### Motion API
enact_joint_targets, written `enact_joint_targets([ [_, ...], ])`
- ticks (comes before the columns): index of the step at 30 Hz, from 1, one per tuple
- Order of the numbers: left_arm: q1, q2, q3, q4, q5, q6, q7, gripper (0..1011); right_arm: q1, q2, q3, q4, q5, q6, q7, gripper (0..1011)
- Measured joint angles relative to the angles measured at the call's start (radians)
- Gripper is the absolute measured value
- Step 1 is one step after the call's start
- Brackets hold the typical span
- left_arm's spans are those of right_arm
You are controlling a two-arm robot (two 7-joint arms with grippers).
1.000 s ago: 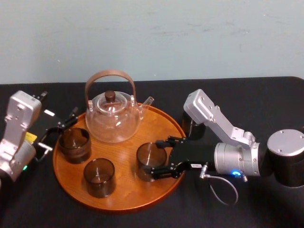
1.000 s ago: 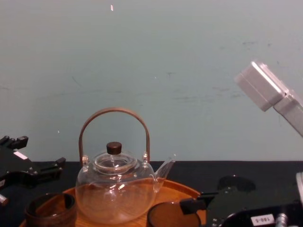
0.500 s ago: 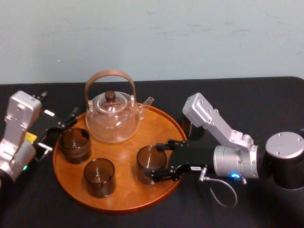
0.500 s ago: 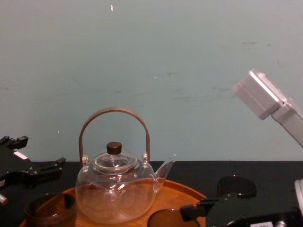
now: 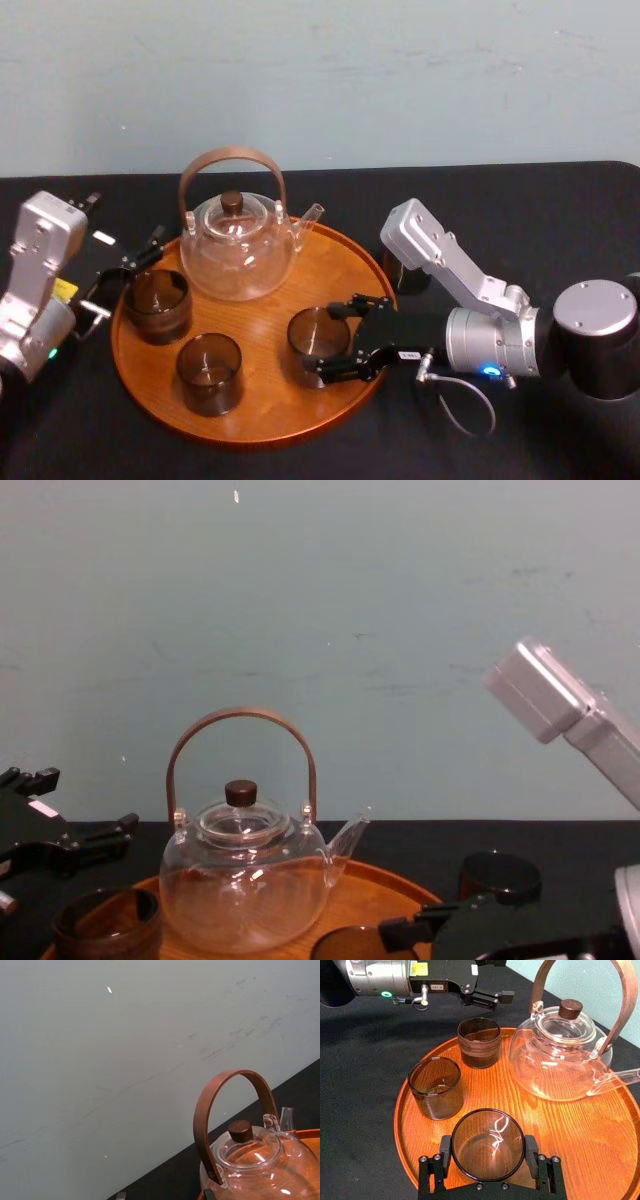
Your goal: Pick up the glass from the table and place it on the tray.
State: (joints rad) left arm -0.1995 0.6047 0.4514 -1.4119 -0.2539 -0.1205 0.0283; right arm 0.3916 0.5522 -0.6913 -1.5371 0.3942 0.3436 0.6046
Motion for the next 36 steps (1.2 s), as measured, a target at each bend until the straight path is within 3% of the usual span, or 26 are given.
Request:
enact_joint_targets([
  [21, 0.0, 0.0, 0.0, 0.0, 0.0, 0.0, 0.0, 1001, 0.0, -0.004, -0.001, 0.007, -0.019, -0.004, -0.007, 894],
  [26, 0.0, 0.0, 0.0, 0.0, 0.0, 0.0, 0.0, 1001, 0.0, -0.004, -0.001, 0.006, -0.017, -0.004, -0.006, 996],
  [36, 0.0, 0.0, 0.0, 0.0, 0.0, 0.0, 0.0, 1001, 0.0, -0.004, 0.0, 0.006, -0.016, -0.003, -0.005, 1002],
])
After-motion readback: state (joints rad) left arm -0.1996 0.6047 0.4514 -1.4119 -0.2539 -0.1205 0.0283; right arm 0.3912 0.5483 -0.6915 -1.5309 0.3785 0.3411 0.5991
